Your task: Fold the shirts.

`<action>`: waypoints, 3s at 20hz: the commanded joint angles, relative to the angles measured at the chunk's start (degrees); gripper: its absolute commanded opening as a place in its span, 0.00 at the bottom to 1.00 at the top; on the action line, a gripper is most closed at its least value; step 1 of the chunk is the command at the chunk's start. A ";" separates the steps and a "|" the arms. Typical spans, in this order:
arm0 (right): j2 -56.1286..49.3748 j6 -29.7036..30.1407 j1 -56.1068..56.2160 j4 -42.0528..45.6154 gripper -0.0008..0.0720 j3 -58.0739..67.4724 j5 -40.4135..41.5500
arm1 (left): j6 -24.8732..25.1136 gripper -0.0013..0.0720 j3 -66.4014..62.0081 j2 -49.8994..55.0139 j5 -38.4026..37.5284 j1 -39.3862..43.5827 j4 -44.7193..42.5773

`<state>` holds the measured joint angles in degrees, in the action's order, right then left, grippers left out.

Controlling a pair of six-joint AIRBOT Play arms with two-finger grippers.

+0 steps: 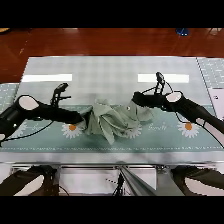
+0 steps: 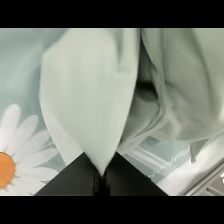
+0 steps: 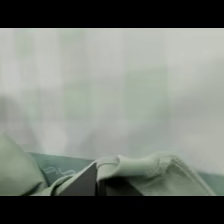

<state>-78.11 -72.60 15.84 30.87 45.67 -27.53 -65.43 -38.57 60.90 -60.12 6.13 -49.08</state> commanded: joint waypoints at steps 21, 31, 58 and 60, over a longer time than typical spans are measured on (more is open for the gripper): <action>43.50 -15.30 -18.23 22.62 0.05 38.12 -30.47 | -2.05 0.06 -64.98 -22.71 -13.16 -27.17 -2.80; 33.83 -16.57 -18.23 43.19 0.05 38.42 -71.21 | -10.47 0.06 -45.46 -24.52 -30.99 -24.06 -9.92; 3.17 -4.26 -23.61 29.62 0.59 21.94 -53.70 | -7.23 0.06 7.26 -23.69 1.66 -11.17 -7.28; 4.11 -4.09 -23.34 22.80 0.67 13.42 -49.51 | -7.21 0.06 7.26 -23.69 1.66 -11.17 -7.30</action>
<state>-76.51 -77.23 -7.20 60.42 68.97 -80.73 -72.69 -31.38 37.17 -58.61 -5.08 -56.34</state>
